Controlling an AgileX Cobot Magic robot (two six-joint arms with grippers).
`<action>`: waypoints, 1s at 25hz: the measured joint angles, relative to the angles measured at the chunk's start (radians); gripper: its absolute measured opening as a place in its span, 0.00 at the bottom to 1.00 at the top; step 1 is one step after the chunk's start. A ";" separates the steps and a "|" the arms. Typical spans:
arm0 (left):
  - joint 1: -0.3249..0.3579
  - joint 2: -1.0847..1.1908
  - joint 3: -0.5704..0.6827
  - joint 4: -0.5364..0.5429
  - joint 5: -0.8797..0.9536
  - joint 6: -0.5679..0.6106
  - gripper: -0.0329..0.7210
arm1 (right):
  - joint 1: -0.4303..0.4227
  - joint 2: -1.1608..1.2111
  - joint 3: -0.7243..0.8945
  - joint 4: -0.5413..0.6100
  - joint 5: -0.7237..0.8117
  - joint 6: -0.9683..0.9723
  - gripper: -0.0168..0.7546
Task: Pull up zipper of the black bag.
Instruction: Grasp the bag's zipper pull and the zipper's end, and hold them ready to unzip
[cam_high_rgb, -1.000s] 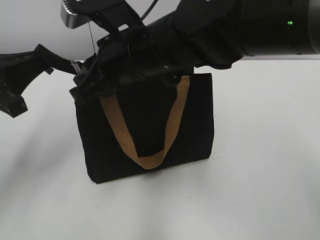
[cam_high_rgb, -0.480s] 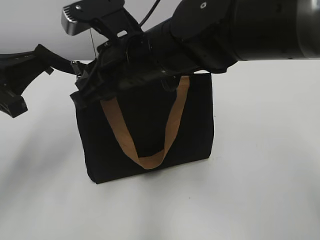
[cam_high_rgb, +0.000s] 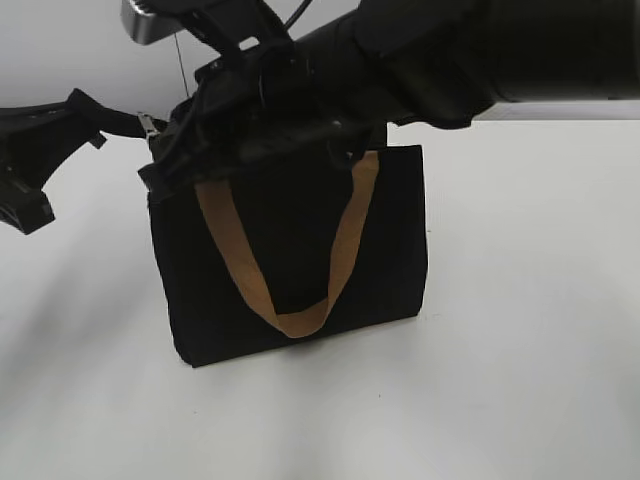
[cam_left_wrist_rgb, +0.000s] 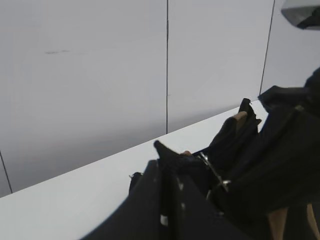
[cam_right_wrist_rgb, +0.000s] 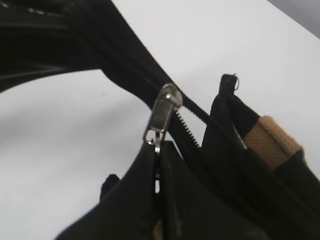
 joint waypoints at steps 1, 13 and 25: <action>0.000 0.000 0.000 0.000 0.001 0.000 0.04 | -0.001 -0.008 0.000 0.000 0.005 0.000 0.02; -0.001 0.000 0.001 0.005 -0.028 0.000 0.04 | -0.137 -0.059 -0.001 -0.007 0.174 0.080 0.02; -0.007 0.000 0.003 -0.022 -0.061 0.000 0.04 | -0.240 -0.089 -0.002 -0.251 0.305 0.343 0.02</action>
